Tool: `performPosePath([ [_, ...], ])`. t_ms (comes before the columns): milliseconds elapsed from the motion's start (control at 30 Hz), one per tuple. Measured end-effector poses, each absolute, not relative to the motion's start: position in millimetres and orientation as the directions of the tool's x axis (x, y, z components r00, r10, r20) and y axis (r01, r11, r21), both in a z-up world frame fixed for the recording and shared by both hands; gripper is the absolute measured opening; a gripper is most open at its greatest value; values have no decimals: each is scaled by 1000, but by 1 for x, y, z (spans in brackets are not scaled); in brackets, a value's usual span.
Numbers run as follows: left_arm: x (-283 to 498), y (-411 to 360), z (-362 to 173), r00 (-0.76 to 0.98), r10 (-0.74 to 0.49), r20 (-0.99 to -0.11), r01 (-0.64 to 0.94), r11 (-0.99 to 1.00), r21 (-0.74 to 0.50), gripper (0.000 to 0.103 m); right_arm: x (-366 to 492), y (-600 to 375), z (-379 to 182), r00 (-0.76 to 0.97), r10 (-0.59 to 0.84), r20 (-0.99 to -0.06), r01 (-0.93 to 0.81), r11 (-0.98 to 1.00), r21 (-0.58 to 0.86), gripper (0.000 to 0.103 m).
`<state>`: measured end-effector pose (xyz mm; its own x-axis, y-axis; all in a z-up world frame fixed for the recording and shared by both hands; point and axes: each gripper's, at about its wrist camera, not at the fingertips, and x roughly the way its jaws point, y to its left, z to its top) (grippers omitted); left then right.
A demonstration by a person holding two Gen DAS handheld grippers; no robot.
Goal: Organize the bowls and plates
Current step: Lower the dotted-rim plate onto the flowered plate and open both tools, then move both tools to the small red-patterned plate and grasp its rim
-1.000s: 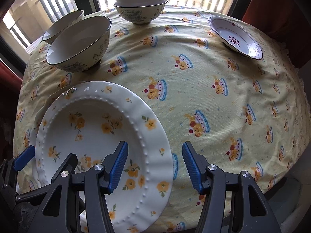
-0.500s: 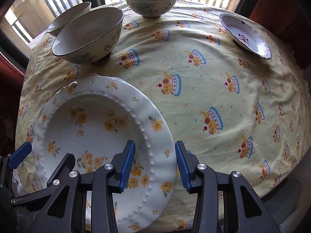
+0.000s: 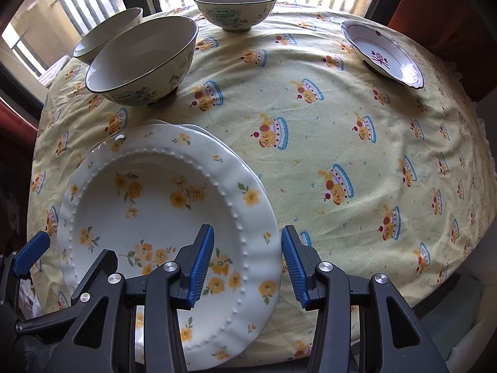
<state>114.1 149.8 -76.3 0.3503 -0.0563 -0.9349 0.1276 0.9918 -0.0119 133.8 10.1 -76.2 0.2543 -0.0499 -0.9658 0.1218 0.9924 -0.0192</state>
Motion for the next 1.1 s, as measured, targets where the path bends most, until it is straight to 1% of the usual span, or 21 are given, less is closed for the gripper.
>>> performPosePath([
  [33,114,148,-73,357,-64,-932,133,991,-17,95,132,11,-71,269,-51,-962,118,993,-19,57],
  [67,114,146,-69,366,-68,-928,139,990,-18,94,130,11,-65,287,-52,-957,116,993,-19,67],
  [100,114,145,-65,375,-69,-924,142,990,-16,94,128,11,-59,307,-52,-950,112,994,-18,73],
  [233,114,137,-48,409,-80,-909,149,989,-20,94,125,4,-41,360,-59,-931,118,993,-17,75],
  [433,118,119,-34,444,-90,-891,143,989,-28,94,126,-13,-22,427,-53,-903,109,994,-7,75],
  [633,122,93,-26,468,-60,-882,105,994,-12,94,135,-37,-15,466,14,-884,60,997,47,75],
  [800,125,68,-24,464,-28,-885,64,998,2,94,146,-59,-14,453,53,-890,9,998,64,75],
  [1000,133,34,-22,464,-23,-885,41,999,-5,94,158,-93,-13,453,86,-887,-19,996,86,75],
  [1100,137,16,-21,463,-21,-886,39,999,-4,94,163,-113,-13,455,125,-881,-41,992,119,75],
])
